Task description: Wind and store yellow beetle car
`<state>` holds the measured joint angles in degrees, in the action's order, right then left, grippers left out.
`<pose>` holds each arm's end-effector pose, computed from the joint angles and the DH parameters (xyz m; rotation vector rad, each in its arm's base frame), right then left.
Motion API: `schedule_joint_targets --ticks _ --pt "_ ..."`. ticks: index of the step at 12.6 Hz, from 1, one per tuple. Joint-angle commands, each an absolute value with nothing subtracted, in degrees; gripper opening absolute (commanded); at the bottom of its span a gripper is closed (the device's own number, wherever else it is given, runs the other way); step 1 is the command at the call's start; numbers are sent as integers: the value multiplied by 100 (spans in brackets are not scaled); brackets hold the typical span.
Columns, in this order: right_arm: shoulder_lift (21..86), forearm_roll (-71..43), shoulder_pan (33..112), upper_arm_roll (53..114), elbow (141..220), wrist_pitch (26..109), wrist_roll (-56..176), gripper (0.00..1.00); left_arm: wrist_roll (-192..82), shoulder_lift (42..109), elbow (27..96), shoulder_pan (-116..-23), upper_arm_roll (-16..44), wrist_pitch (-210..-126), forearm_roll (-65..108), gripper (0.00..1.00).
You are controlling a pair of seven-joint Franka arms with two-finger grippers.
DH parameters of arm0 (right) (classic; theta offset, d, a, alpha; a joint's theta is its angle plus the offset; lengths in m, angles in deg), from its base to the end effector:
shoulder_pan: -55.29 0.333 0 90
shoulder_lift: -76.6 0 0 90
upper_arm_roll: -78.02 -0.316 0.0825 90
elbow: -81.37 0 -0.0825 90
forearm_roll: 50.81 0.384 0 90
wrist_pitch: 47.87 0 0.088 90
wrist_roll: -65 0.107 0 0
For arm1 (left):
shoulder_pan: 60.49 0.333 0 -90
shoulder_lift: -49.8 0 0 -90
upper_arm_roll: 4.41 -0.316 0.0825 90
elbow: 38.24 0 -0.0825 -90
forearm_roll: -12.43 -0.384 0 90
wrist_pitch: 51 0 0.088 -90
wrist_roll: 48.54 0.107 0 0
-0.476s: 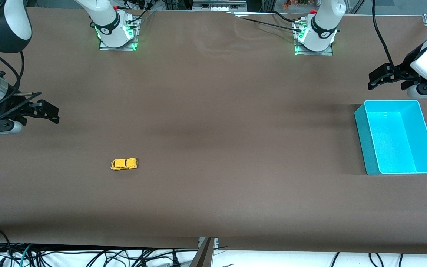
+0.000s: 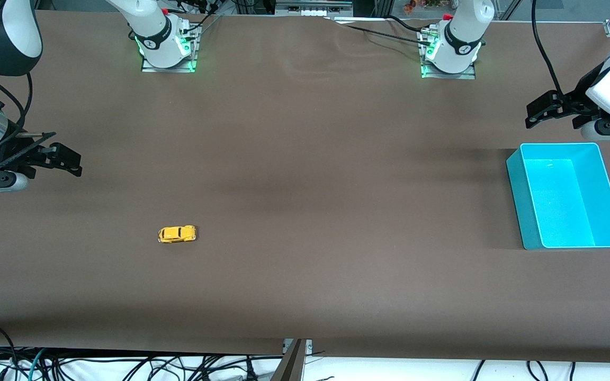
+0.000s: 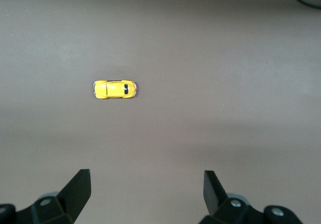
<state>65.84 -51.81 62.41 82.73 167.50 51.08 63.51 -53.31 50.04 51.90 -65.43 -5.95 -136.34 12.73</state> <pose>0.6221 0.0290 0.5605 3.1067 0.1122 0.0573 0.5456 -0.0330 0.6143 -3.1372 -0.0372 0.1383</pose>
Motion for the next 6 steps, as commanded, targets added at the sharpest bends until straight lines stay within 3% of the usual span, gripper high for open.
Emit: schedule_joint_targets --ticks 1,6 --pt "6631 -5231 6214 8268 16715 5030 6272 99 -5363 5024 5071 -6532 -591 -13555 1348 100" --pt "6631 -5213 6197 8329 16715 5030 6254 99 -5372 5015 5071 -6532 -582 -13547 1357 100"
